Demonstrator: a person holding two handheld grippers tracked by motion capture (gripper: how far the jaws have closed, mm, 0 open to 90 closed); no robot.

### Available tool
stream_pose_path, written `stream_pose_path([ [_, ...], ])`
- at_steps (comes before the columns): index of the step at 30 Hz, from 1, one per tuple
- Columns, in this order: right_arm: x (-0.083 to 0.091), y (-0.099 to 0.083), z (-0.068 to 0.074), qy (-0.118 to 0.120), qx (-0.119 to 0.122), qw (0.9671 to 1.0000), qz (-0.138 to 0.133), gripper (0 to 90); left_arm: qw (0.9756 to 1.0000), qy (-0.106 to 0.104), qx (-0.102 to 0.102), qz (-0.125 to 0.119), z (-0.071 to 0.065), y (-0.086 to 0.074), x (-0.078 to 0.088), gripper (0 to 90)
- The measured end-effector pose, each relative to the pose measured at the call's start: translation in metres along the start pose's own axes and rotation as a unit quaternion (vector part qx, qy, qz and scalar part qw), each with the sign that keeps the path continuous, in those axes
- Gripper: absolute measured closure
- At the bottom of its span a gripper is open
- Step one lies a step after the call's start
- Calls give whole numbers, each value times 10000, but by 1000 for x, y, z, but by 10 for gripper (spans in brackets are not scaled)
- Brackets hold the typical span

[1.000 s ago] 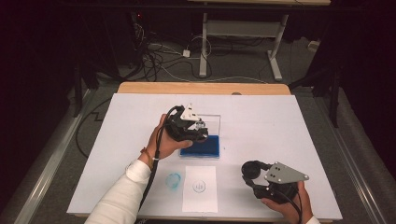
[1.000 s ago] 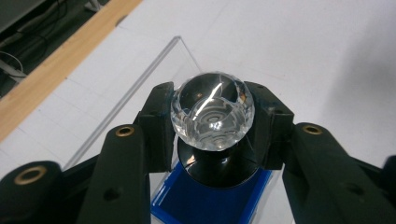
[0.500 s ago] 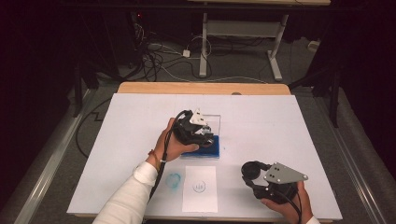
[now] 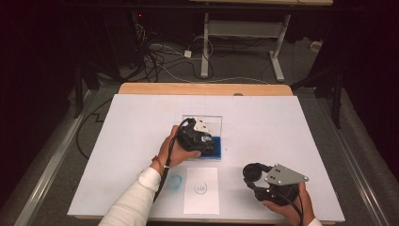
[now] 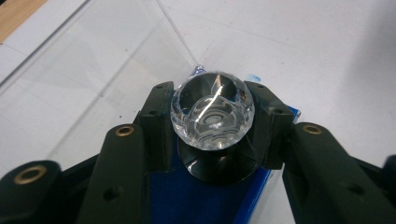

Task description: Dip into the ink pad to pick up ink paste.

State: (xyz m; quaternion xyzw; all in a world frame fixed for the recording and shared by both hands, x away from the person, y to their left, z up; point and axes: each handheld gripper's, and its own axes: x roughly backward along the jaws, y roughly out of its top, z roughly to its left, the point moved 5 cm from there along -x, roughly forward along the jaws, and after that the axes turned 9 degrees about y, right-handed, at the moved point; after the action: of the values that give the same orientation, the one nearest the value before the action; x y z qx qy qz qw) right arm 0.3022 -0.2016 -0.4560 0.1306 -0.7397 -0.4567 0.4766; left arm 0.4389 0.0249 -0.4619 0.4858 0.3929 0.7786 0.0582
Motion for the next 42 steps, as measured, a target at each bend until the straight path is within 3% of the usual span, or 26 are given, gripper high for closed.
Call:
stream_pose_path([
  [14, -1, 0, 1, -14, 11, 10000, 30, 389, 9995, -1, 186, -253, -3, -7, -2, 545],
  [21, -2, 0, 2, 3, 27, 10000, 43, 389, 9995, 166, 63, -244, -7, -7, -1, 545],
  [26, -2, 1, 3, -2, 18, 10000, 29, 388, 9990, -3, 247, -360, -3, -10, -2, 545],
  [30, -1, 0, 2, 3, 18, 10000, 34, 389, 9994, 111, 112, -300, -7, -9, -1, 545],
  [42, -1, 1, 2, 1, 25, 10000, 30, 389, 9994, 88, 146, -308, -6, -10, -1, 545],
])
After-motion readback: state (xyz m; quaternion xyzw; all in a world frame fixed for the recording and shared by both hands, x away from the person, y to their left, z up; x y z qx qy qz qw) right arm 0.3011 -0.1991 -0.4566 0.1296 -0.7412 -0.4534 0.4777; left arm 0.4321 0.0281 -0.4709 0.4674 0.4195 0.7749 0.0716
